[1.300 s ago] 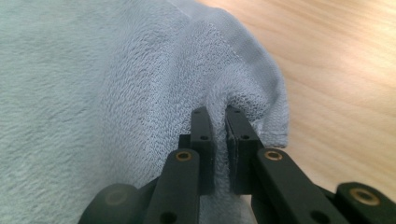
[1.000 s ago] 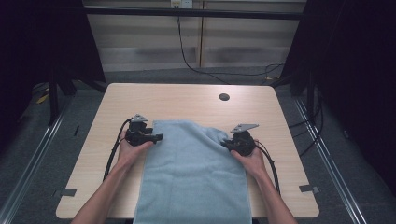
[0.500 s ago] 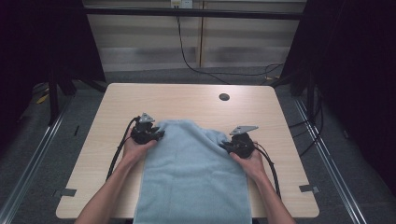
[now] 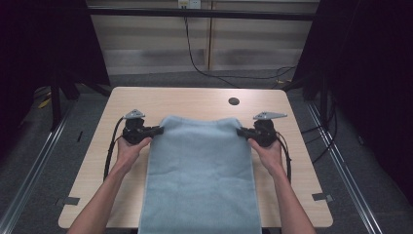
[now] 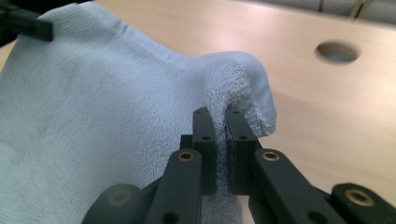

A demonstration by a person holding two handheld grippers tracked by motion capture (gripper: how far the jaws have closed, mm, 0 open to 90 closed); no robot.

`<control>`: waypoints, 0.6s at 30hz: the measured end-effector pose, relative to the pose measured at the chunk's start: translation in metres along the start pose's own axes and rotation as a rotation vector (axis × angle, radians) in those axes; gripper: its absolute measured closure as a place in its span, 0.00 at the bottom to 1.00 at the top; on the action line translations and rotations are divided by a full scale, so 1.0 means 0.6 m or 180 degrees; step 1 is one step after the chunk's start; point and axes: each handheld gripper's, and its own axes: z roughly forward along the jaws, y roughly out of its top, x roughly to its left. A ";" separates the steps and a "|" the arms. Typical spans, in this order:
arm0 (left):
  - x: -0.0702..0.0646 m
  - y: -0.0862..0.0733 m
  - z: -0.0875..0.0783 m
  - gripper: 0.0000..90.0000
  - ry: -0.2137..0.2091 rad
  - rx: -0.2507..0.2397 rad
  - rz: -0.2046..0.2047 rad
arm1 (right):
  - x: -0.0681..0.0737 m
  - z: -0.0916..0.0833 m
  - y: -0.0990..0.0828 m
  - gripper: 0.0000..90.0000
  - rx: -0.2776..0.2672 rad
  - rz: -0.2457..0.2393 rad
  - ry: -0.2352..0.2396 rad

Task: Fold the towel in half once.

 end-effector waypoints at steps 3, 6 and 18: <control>-0.005 0.030 -0.018 0.94 0.0012 -0.0139 0.0027 | -0.003 -0.013 0.034 0.95 -0.0092 -0.0032 -0.0034; -0.005 0.066 -0.038 0.94 -0.0033 -0.0282 0.0015 | -0.010 -0.024 0.067 0.95 -0.0198 -0.0011 -0.0074; -0.032 0.095 -0.106 0.94 -0.0153 -0.0466 0.0167 | 0.019 -0.090 0.142 0.95 -0.0593 -0.0211 0.0028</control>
